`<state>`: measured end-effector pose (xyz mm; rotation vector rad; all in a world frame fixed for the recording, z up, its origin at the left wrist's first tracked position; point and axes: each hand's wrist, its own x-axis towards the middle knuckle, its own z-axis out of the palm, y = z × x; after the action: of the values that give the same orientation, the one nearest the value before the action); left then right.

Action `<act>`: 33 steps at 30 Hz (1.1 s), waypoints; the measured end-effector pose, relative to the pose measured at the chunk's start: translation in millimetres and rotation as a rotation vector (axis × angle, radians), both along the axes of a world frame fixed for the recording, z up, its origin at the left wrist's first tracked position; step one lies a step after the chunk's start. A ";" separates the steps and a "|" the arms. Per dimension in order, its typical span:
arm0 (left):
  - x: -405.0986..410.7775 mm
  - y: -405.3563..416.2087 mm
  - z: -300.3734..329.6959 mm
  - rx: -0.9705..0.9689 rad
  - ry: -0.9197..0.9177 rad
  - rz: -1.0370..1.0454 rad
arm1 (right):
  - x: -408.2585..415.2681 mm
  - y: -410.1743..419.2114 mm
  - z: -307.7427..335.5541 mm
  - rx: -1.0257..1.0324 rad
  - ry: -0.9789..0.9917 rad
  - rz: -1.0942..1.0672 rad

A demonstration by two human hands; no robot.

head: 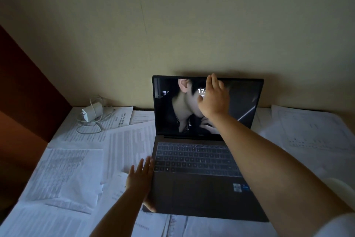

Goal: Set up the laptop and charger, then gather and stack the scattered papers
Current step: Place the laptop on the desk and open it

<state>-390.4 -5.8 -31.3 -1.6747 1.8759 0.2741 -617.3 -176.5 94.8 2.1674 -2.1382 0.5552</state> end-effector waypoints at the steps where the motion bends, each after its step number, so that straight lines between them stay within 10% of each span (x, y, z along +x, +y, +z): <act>1: -0.6 -0.2 1.3 0.006 0.002 0.002 | -0.2 2.8 0.2 -0.017 0.011 0.001; 7: 0.7 -0.3 4.4 0.047 0.151 0.028 | -10.6 56.7 -26.4 -0.038 -0.042 -0.016; 13: -19.5 -5.8 13.4 -0.143 1.053 0.920 | -32.1 139.6 -96.9 0.347 -0.161 -0.227; 24: -27.8 -17.9 8.1 -0.138 1.217 1.327 | -72.7 181.5 -134.3 0.578 -0.319 -0.584; 33: -33.1 -13.9 -3.9 -0.179 0.831 1.049 | -84.0 182.5 -139.7 0.616 -0.341 -0.522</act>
<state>-423.5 -19.6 -35.2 -2.8369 1.2786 1.4208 -701.3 6.0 -44.9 1.6545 -3.2550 0.2513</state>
